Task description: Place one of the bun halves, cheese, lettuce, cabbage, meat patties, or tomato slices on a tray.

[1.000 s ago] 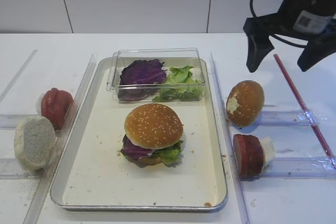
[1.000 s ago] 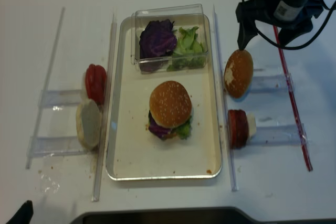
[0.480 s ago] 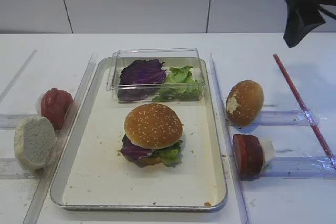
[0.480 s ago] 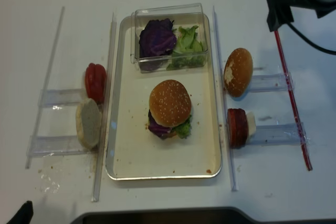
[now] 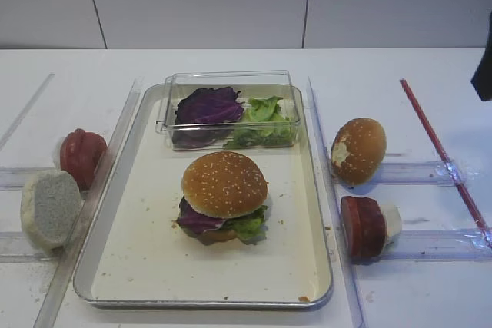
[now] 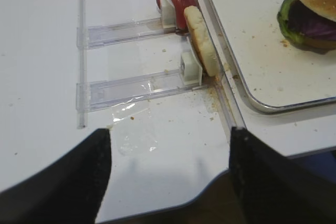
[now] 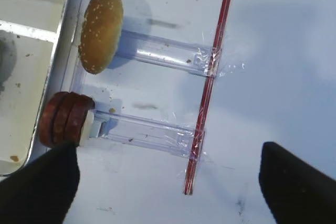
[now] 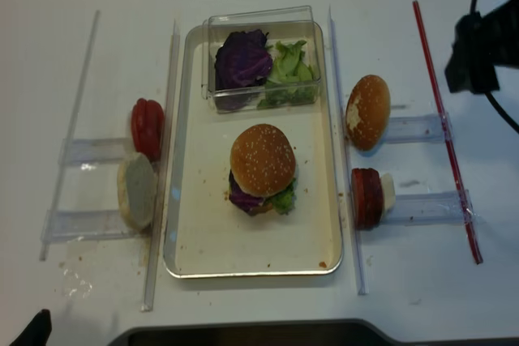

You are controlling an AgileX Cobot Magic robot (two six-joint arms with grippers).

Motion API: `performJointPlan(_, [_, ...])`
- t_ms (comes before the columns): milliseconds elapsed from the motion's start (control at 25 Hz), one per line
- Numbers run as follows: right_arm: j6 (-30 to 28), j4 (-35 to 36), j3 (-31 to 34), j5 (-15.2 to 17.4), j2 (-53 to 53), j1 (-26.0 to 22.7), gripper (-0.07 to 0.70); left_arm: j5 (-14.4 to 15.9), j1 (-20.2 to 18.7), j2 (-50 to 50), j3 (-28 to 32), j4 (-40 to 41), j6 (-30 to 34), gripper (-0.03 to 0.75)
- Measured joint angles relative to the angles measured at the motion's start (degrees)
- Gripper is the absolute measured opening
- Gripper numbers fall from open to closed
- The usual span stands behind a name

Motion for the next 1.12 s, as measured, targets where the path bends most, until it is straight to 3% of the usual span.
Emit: performJointPlan(1120, [2.7, -0.5, 27.3, 1.0, -40.8, 0.0, 0.693, 0.0, 0.0, 0.0, 0.0, 0.0, 0.0, 0.44])
